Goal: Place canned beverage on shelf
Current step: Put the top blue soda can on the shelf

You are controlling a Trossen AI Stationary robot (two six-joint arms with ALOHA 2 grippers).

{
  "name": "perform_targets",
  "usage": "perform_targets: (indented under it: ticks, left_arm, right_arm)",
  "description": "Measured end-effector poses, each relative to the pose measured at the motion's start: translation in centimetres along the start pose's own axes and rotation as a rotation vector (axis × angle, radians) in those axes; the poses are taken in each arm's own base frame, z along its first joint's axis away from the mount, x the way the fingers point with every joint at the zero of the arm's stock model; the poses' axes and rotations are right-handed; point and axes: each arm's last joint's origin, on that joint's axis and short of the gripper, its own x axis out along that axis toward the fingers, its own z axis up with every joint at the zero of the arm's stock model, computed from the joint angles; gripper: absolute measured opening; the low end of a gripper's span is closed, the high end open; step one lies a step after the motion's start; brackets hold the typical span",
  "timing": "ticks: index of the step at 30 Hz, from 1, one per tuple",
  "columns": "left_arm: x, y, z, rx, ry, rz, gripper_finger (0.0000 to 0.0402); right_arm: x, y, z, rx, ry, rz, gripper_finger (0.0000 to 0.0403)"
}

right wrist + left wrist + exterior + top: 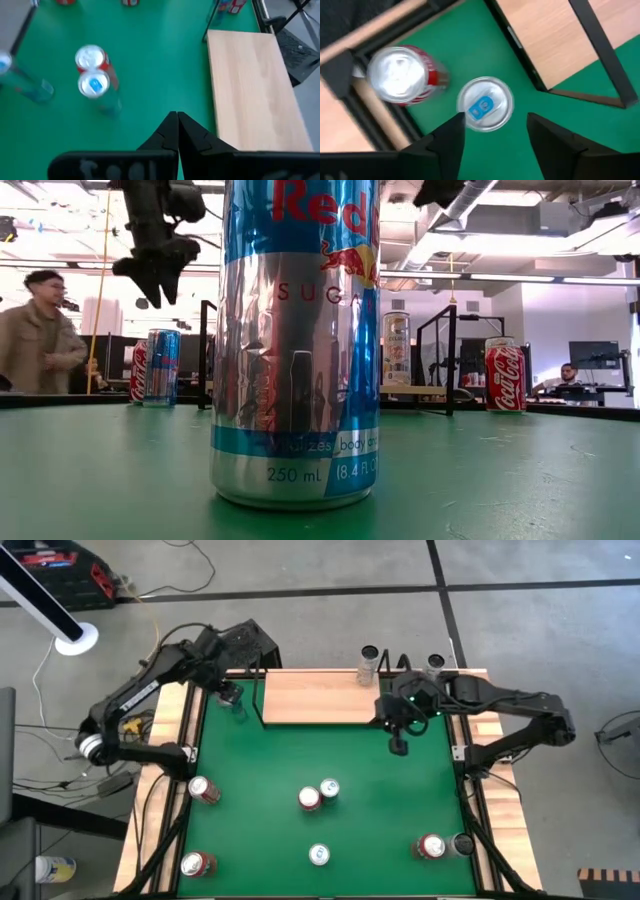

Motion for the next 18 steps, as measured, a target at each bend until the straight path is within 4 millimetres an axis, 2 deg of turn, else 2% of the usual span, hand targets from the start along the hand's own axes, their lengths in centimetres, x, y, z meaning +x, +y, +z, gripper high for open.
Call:
perform_targets:
  ticks: [6,11,14,18]
  left_arm:
    - [1.5,-0.3,0.7,-0.097,0.034,0.022,0.0276]
    - [2.5,-0.4,1.0,-0.166,0.063,0.071,0.0331]
    - [3.3,-0.6,1.2,-0.191,0.087,0.078,0.0353]
    - [4.7,-1.0,1.5,-0.177,0.128,0.107,0.0363]
  right_arm:
    - [-1.7,-1.0,-0.7,-0.105,0.0,-0.024,0.0024]
    - [-2.6,-2.0,-1.1,-0.179,-0.042,0.026,0.0024]
    - [-2.9,-2.8,-1.3,-0.172,-0.057,0.037,0.0024]
    - [-3.0,-3.7,-1.6,-0.137,-0.046,0.032,0.0024]
